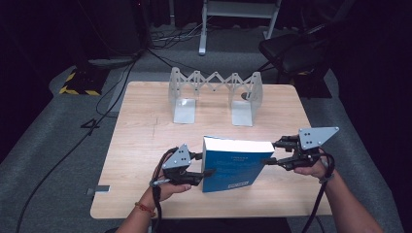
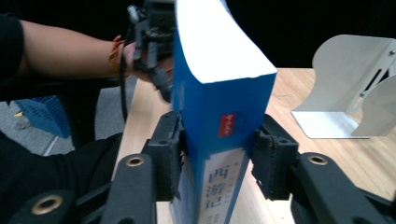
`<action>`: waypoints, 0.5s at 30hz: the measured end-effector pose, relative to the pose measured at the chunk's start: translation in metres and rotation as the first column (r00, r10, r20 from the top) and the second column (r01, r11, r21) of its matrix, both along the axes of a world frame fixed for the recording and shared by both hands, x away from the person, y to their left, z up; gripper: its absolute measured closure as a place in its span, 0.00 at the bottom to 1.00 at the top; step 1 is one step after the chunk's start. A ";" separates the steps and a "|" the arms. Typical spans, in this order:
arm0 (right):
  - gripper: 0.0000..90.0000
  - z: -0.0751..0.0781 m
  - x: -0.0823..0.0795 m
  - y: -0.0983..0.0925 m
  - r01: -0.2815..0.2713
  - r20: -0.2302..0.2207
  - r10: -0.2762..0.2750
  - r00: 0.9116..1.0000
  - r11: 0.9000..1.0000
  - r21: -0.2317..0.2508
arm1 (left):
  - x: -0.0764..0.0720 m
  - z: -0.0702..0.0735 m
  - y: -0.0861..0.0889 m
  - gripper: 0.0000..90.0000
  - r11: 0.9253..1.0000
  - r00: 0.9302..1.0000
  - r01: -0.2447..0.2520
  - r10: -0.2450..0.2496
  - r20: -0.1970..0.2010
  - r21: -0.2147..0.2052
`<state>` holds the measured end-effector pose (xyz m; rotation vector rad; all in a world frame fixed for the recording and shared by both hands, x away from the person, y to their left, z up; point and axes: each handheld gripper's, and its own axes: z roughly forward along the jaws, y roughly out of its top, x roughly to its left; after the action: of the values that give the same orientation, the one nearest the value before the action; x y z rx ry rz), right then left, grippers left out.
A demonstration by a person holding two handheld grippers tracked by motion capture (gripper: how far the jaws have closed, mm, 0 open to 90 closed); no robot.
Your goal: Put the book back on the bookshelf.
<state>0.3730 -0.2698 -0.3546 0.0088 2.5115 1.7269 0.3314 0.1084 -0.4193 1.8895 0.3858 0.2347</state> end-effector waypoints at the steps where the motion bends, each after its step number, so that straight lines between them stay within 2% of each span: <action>1: 0.65 0.001 -0.003 0.000 0.003 -0.001 -0.003 1.000 1.000 -0.004 | 0.000 0.000 0.000 0.48 1.000 1.000 -0.003 0.003 0.006 0.001; 3: 0.66 0.001 -0.006 0.000 0.007 0.001 -0.007 1.000 1.000 -0.005 | 0.001 0.001 0.000 0.47 1.000 1.000 -0.009 0.009 0.014 0.005; 7: 0.68 0.002 -0.020 -0.003 0.010 0.008 -0.010 1.000 1.000 -0.007 | 0.001 0.004 -0.005 0.45 0.997 0.997 -0.061 0.059 0.057 0.036; 10: 0.67 0.005 -0.033 -0.001 0.040 0.033 -0.039 0.999 0.999 -0.032 | 0.006 0.005 -0.007 0.43 0.998 0.997 -0.055 0.054 0.049 0.032; 15: 0.65 0.010 -0.035 0.002 0.067 0.024 -0.066 0.998 0.996 -0.052 | 0.007 0.004 -0.010 0.41 0.998 0.997 -0.059 0.057 0.052 0.027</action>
<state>0.3380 -0.2677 -0.3451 0.0676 2.5102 1.6261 0.3389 0.0987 -0.4155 1.8983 0.4046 0.3288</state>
